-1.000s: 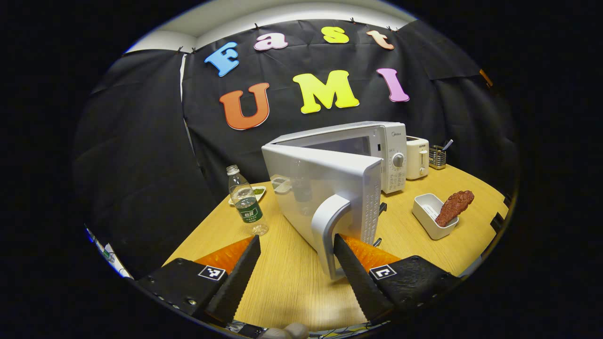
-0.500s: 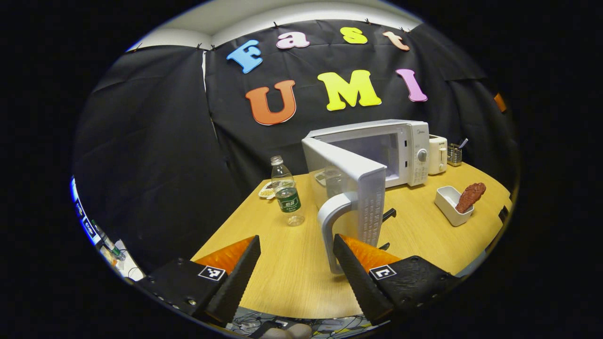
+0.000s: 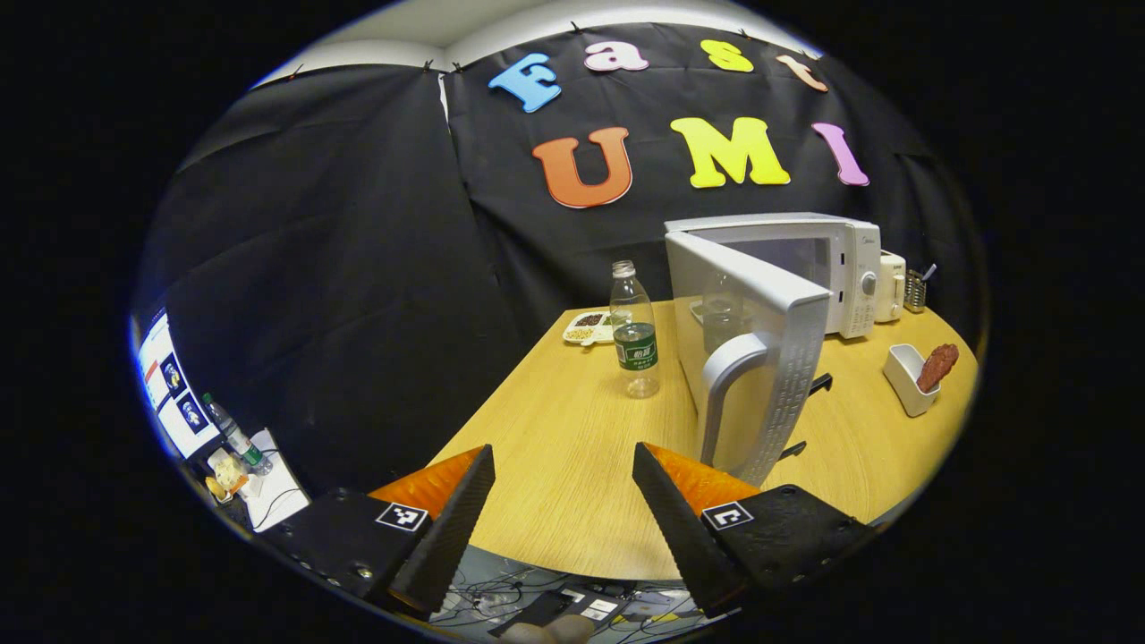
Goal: Open the microwave oven with the left hand, put the food in, and close the microwave oven.
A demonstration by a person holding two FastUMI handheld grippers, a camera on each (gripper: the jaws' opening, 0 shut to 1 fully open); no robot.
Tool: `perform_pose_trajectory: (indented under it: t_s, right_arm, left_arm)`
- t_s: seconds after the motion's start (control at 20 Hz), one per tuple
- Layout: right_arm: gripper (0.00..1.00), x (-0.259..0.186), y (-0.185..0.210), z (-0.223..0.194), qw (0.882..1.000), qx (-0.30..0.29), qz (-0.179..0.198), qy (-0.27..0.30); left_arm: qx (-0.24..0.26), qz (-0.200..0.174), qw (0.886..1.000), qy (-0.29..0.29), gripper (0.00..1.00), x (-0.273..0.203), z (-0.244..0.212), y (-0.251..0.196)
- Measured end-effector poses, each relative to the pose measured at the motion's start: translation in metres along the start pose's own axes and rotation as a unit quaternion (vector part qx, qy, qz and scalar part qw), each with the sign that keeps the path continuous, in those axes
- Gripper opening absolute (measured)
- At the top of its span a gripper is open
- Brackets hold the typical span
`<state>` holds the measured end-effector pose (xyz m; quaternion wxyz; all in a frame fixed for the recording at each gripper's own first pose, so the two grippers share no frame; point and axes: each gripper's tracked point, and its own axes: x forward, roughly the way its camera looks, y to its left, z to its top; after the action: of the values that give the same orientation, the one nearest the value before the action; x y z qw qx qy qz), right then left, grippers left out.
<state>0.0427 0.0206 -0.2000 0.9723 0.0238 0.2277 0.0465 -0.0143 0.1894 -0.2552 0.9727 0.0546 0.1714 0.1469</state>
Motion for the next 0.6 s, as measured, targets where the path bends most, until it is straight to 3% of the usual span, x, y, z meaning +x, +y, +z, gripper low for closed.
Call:
perform_pose_trajectory:
  t_s: [0.1,0.15,0.2,0.25,0.3,0.35,0.4,0.45,0.5,0.55,0.6]
  right_arm:
    - [1.0,0.004,-0.004,-0.002,1.0,0.01,0.001,0.006]
    - [0.91,0.005,-0.006,0.0,1.0,0.011,0.002,0.007]
    - [1.0,0.007,-0.007,0.002,1.0,0.01,0.003,0.005]
    - [1.0,0.008,-0.01,0.005,1.0,0.008,0.001,0.003]
    - [0.91,0.009,-0.013,0.006,1.0,0.007,0.0,0.002]
    - [1.0,0.01,-0.015,0.007,1.0,0.007,0.0,0.002]
    - [1.0,0.011,-0.018,0.006,1.0,0.005,-0.001,0.005]
    - [1.0,0.011,-0.023,0.005,1.0,0.004,-0.003,0.006]
    - [0.91,0.012,-0.028,0.005,1.0,0.004,-0.006,0.007]
    - [1.0,0.013,-0.032,0.004,1.0,0.004,-0.007,0.008]
    - [1.0,0.015,-0.038,0.002,1.0,0.005,-0.01,0.01]
  left_arm:
    - [0.0,-0.014,1.0,-0.006,0.95,-0.006,0.004,-0.017]
    - [-0.002,-0.021,1.0,-0.007,0.95,-0.004,0.005,-0.026]
    - [-0.004,-0.024,1.0,-0.006,0.95,-0.001,0.005,-0.033]
    - [-0.008,-0.029,1.0,-0.003,0.95,0.003,0.005,-0.039]
    - [-0.013,-0.035,0.999,-0.001,0.95,0.007,0.004,-0.047]
    - [-0.014,-0.036,0.999,0.004,0.95,0.011,0.003,-0.052]
    - [-0.011,-0.033,0.999,0.006,0.89,0.015,0.003,-0.053]
    - [-0.012,-0.029,0.999,0.007,0.95,0.019,0.002,-0.052]
    - [-0.017,-0.035,0.999,0.01,0.95,0.021,0.002,-0.055]
    - [-0.016,-0.033,0.999,0.007,0.94,0.02,0.003,-0.054]
    - [-0.011,-0.026,1.0,0.005,0.81,0.02,0.001,-0.05]
